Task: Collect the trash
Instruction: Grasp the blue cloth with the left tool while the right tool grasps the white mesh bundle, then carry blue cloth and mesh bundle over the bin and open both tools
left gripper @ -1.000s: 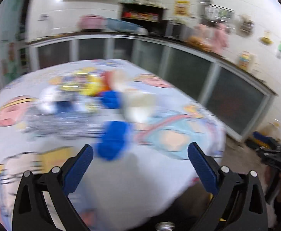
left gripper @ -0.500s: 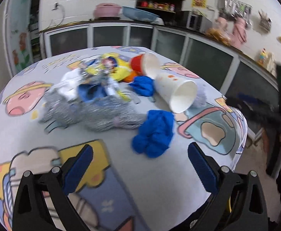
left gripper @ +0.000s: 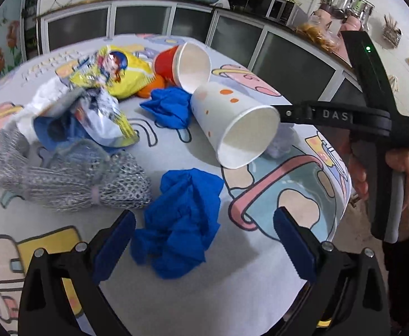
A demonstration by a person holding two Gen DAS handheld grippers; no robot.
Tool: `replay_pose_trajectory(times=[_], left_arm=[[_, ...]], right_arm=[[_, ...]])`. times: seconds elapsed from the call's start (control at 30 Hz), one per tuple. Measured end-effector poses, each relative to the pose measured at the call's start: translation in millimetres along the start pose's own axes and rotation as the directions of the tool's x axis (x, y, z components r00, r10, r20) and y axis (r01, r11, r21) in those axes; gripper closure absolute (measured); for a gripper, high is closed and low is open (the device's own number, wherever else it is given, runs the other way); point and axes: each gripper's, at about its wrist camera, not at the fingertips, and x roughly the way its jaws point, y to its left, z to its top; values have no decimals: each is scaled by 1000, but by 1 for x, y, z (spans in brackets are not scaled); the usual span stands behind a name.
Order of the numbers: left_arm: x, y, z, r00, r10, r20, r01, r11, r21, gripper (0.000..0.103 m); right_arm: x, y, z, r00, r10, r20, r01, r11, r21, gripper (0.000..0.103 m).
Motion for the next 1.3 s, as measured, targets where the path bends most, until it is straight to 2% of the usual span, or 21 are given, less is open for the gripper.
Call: replay_pose_trajectory(times=[0.1,0.17,0.2,0.23,0.27,0.3,0.37,0.4,0.47,0.63,0.8,0.93,1.03,1.17,1.3], left_arm=[[7,6,2,1000,-10,-10,10,999,-47,8],[9,6,3,1000,-8,-8,7,999,-47,9],[9,6,3,1000,3,-4,-3,999,-51,19],[9,6,3,1000,22,1,-22,998,-52,29],[10,7,4,1000,30,1,-30,998,-52,49],[10,9,6,1000,30,-2,-30,998,-54,71],[11,15,6,1000,1,-13,-2,997,-81,85],[10,17,6,1000,-5,-9,4,996,-94,88],[4,17,4,1000,3,11,-2,996,-93,89],[-18,12,-2,998,-21,51,24,997,-70,89],[-45,-2,-12,995,-46,84,47,999,-17,89],[-56,-25,-20,990,-101,100,96,994,49,89],[-57,-53,-32,984,-154,92,143,983,117,89],[-47,-104,-50,975,-221,36,209,954,214,89],[-31,-158,-69,958,-284,-28,278,910,308,88]], right_arm=[[16,-3,1,999,13,-44,-12,1000,14,37],[24,-2,0,998,30,-64,-29,999,18,44],[25,-2,-1,997,30,-67,-28,999,21,48],[25,-2,-2,998,28,-64,-27,999,24,57],[24,-2,-2,997,33,-65,-32,999,24,70],[23,-1,-2,997,44,-65,-43,999,23,75],[19,1,-4,998,41,-51,-40,999,23,80],[16,2,-5,998,41,-40,-40,999,22,80],[4,1,-7,998,58,0,-58,998,40,81],[-32,1,-17,996,5,92,-8,999,34,81],[-68,-6,-41,990,-13,137,8,999,40,81],[-103,-20,-81,986,-49,161,36,996,80,81],[-134,-34,-124,973,-127,193,107,988,109,81],[-168,-55,-183,951,-238,196,207,964,165,80],[-197,-80,-248,925,-344,159,298,920,256,80]])
